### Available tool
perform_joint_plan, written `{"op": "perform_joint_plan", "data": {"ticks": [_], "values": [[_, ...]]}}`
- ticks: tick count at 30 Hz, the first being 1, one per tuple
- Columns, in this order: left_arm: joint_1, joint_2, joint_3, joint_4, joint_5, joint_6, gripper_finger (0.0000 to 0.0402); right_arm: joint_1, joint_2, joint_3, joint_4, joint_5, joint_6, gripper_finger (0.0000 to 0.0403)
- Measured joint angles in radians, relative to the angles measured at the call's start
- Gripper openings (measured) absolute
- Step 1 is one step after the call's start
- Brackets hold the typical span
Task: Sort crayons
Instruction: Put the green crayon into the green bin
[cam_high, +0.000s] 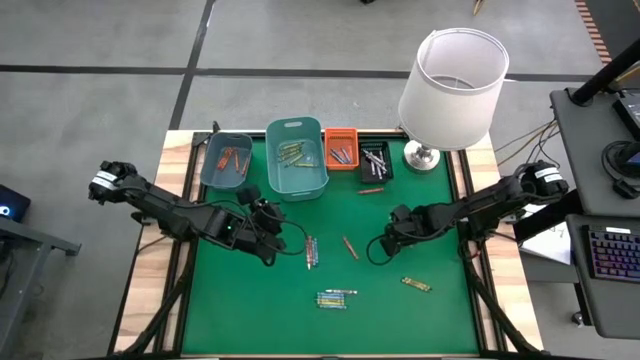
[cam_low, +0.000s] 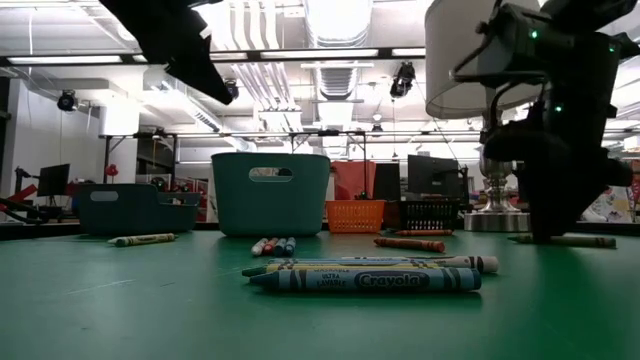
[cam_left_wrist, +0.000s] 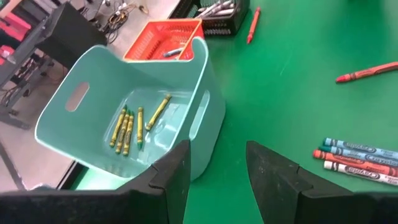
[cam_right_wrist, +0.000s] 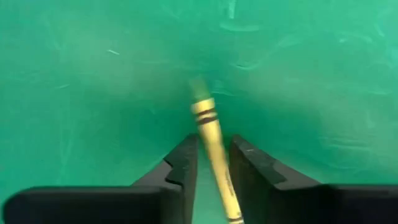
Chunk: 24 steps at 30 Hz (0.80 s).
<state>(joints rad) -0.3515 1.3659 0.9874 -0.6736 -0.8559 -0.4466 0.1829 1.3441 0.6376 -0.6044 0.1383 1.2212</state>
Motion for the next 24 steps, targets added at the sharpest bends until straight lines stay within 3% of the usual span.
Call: {"op": "perform_joint_plan", "data": {"ticks": [8, 16, 20, 24], "values": [[0.0, 0.0, 0.0, 0.043, 0.001, 0.046, 0.0138, 0.0, 0.0, -0.007, 0.019, 0.007, -0.026, 0.0023], [0.0, 0.0, 0.0, 0.057, 0.015, 0.06, 0.0138, 0.0, -0.006, -0.009, 0.043, 0.016, -0.113, 0.0014], [0.0, 0.0, -0.014, 0.15, 0.146, 0.176, 0.0134, 0.0, -0.032, -0.003, 0.099, 0.027, -0.194, 0.0013], [-0.001, 0.0, -0.079, 0.398, 0.285, 0.321, 0.0126, 0.001, -0.073, -0.004, 0.223, 0.034, -0.286, 0.0013]]}}
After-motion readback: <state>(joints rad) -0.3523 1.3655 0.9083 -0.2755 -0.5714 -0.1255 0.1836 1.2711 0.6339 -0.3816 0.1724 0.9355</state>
